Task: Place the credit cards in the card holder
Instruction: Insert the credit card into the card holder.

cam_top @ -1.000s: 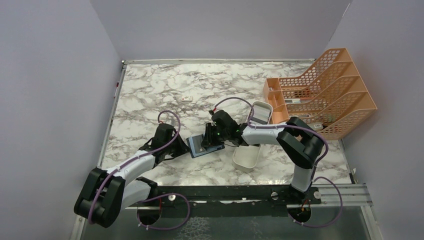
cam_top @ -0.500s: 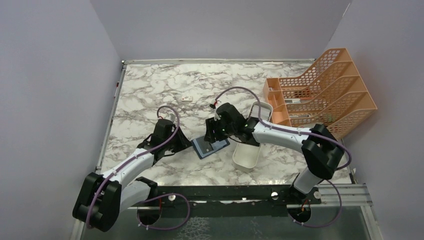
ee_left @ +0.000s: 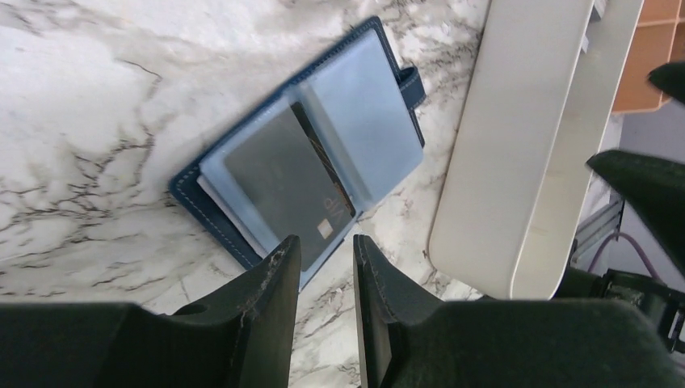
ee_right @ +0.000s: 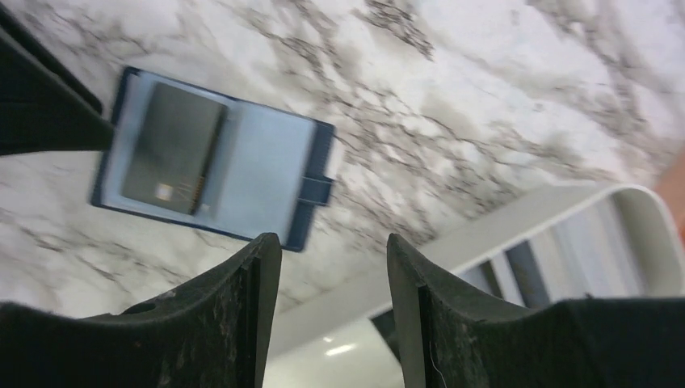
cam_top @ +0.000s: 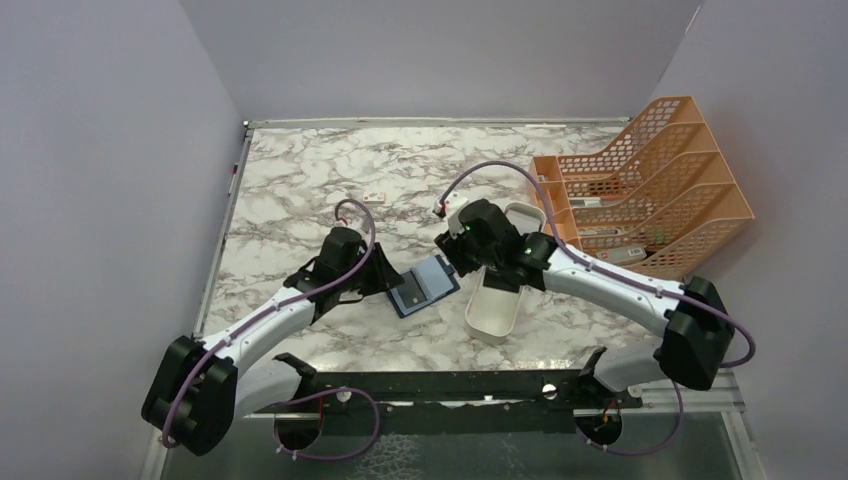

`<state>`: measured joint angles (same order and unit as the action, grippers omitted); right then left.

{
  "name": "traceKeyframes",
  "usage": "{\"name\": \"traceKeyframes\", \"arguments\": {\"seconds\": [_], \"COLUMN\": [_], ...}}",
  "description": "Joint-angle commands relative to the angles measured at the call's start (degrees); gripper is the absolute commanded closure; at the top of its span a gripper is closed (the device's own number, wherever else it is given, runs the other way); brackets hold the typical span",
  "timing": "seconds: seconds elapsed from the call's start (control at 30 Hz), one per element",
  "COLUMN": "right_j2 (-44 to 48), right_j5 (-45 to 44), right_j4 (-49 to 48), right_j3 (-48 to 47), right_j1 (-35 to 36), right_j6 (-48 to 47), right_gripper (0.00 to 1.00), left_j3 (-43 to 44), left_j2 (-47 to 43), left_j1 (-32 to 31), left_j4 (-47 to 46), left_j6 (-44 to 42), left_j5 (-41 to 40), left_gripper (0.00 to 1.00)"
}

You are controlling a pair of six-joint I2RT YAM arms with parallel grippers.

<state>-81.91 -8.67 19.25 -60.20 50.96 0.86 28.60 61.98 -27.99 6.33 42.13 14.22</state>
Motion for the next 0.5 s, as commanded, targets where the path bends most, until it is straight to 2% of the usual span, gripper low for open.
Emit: {"name": "traceKeyframes", "arguments": {"seconds": [0.0,0.07,0.23,0.37,0.47], "right_j2": [6.2,10.3,13.8,11.8,10.3], "right_j5": [-10.6,-10.6,-0.9,-2.9,-5.1], "right_j4": [1.8,-0.4,0.8,2.5,0.7], "right_j3": [5.5,8.9,10.3,10.6,11.4], "right_j1": [-1.1,-2.5,-8.8,-10.6,-12.0], "right_j6": [-16.4,-21.3,-26.4,-29.1,-30.6], "right_gripper": [0.44,0.44,0.44,0.44,0.46], "left_j3": [1.3,0.8,-1.7,-3.2,-3.3], "left_j2": [2.4,3.5,8.9,11.0,11.6], "left_j1": [-3.1,-4.3,-5.0,-5.3,-5.3], "left_j4": [-2.5,-4.6,-10.6,-12.4,-10.7], "left_j6": [0.8,1.8,4.2,4.5,4.2], "left_j5": [2.0,1.8,4.7,5.2,2.7], "left_gripper": [0.66,0.66,0.67,0.68,0.68]}}
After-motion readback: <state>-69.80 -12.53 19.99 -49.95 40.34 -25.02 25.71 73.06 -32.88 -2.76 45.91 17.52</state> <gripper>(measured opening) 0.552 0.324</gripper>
